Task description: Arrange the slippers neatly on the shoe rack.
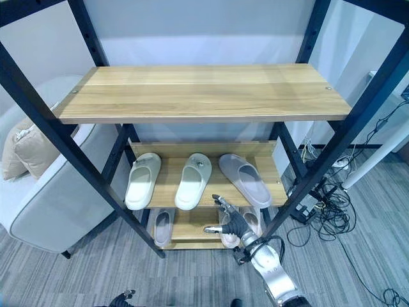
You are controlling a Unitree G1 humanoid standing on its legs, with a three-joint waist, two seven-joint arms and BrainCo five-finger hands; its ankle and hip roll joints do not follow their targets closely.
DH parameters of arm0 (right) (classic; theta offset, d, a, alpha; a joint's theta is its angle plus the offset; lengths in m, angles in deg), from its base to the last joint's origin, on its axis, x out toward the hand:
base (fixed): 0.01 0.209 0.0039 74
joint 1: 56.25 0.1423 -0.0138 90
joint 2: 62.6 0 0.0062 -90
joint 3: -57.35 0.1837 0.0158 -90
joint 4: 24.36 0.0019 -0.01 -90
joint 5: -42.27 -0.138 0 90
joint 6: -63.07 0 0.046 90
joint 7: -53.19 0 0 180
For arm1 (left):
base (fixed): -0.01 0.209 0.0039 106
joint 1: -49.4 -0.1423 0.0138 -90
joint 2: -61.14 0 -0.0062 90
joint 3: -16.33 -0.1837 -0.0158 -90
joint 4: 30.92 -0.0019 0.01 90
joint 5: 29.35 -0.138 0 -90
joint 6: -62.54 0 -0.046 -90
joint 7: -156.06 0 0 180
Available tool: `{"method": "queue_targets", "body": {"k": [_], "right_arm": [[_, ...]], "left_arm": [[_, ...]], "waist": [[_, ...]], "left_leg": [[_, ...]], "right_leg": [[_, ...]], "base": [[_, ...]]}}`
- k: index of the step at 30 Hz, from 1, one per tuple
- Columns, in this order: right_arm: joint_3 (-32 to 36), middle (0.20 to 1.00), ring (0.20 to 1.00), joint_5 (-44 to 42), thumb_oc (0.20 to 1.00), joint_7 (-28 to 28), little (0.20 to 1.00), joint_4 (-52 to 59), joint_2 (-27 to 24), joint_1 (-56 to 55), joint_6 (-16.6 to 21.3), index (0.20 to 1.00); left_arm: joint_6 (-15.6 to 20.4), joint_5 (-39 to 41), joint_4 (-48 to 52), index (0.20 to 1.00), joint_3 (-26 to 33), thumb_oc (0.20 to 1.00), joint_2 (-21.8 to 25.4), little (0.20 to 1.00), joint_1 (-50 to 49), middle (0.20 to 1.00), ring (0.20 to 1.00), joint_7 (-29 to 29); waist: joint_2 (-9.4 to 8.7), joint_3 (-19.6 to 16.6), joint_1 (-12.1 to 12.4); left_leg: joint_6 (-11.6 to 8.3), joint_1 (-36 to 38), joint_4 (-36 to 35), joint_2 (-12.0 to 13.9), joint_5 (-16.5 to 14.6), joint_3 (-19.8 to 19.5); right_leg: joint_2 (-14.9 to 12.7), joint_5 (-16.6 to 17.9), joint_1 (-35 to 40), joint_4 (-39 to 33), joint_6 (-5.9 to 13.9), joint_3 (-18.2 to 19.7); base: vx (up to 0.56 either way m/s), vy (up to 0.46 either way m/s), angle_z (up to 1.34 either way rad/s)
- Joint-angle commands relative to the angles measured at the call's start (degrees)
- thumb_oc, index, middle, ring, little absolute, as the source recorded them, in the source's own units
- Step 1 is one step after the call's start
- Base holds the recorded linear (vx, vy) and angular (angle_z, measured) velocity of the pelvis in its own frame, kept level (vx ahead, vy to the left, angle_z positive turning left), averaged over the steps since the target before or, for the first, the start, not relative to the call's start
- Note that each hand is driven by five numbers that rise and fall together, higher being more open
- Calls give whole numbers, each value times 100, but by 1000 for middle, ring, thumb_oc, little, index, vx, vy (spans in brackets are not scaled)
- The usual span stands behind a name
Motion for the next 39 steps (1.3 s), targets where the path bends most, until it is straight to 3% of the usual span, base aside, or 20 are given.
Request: {"method": "queue_targets", "body": {"k": [1, 12, 24, 30, 39], "right_arm": [[212, 1000, 1000, 180, 1000, 500, 1000, 69, -51, 417, 259, 1000], [490, 1000, 1000, 260, 1000, 1284, 1000, -1434, -43, 1639, 120, 1000], [628, 1000, 1000, -153, 1000, 1533, 1000, -1728, 29, 2037, 147, 1000], [650, 1000, 1000, -366, 1000, 1625, 1000, -1648, 178, 2158, 163, 1000], [623, 1000, 1000, -209, 1000, 1963, 1000, -1787, 447, 2306, 93, 1000]], "left_arm": [[90, -100, -470, 1000, -201, 1000, -297, 1000, 266, 1000, 1000, -75], [85, -28, -417, 1000, -375, 1000, -261, 1000, 268, 1000, 1000, -121], [144, 150, -304, 1000, -565, 1000, -327, 1000, 580, 1000, 1000, -201], [142, 202, -255, 1000, -601, 1000, -295, 1000, 672, 1000, 1000, -260], [126, 232, -236, 1000, -704, 1000, -375, 1000, 677, 1000, 1000, -336]], "waist": [[-105, 176, 178], [-25, 428, 568], [-3, 591, 714], [-22, 645, 888], [-14, 684, 1001]], "left_leg": [[109, -53, 75, -140, -259, 187], [112, -498, 75, -212, -133, -35], [34, -1035, 75, -286, 30, -352], [2, -1223, 75, -341, 82, -662], [-1, -1315, 75, -384, 99, -848]], "right_leg": [[-171, -136, 176, 63, 375, -60], [-222, -129, -79, 63, 388, -230], [-303, -45, -368, 63, 404, -565], [-335, -84, -348, 63, 413, -908], [-371, -115, -315, 63, 419, -1120]], "base": [[43, 4, 10], [12, 16, 15], [-8, 19, 16], [4, 24, 25], [11, 20, 14]]}}
